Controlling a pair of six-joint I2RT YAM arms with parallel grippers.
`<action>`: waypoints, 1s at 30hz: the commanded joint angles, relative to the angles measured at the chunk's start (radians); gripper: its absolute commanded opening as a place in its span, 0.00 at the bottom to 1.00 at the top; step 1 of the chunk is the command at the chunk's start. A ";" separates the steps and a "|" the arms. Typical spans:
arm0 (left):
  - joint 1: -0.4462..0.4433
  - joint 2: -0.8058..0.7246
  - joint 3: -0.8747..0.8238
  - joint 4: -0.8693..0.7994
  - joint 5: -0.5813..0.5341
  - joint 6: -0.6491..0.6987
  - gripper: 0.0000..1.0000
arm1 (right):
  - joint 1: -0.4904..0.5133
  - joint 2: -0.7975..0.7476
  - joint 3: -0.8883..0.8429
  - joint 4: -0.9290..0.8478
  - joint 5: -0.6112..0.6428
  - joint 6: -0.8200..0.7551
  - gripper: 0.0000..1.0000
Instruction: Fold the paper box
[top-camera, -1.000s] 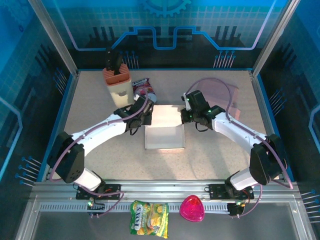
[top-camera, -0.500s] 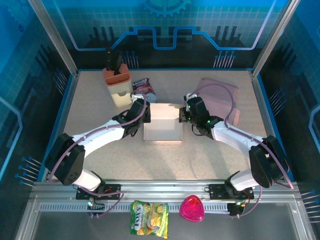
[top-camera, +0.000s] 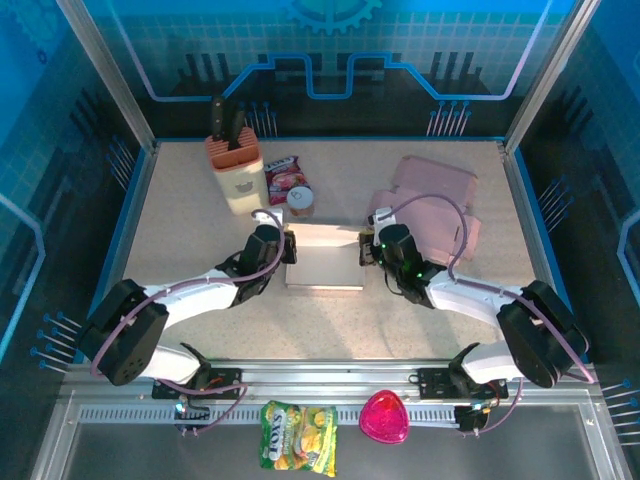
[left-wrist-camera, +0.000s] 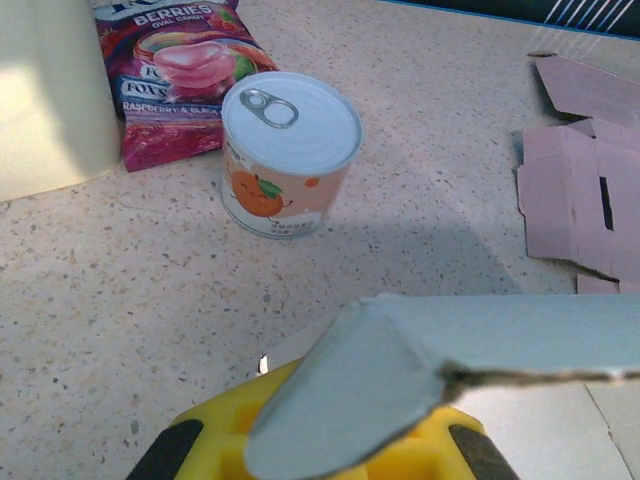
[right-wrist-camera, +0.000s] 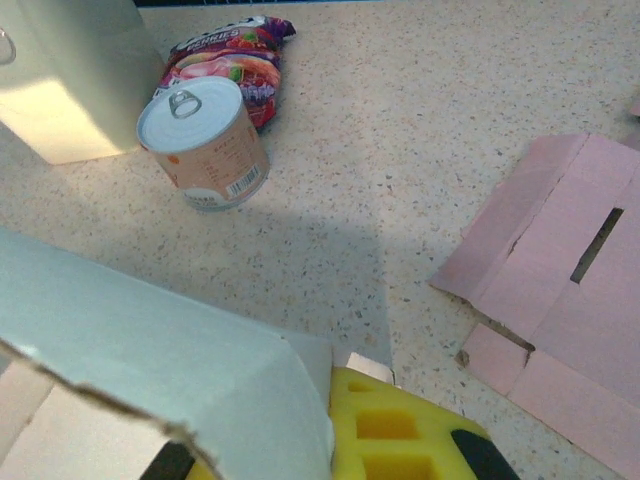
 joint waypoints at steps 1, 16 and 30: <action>-0.038 -0.007 -0.057 0.173 0.092 0.026 0.00 | 0.052 -0.024 -0.042 0.180 -0.016 -0.051 0.00; -0.142 0.055 -0.187 0.332 -0.066 0.029 0.00 | 0.178 -0.034 -0.139 0.197 0.214 -0.097 0.00; -0.208 0.074 -0.232 0.358 -0.225 0.012 0.00 | 0.213 -0.202 -0.112 -0.130 0.200 0.043 0.45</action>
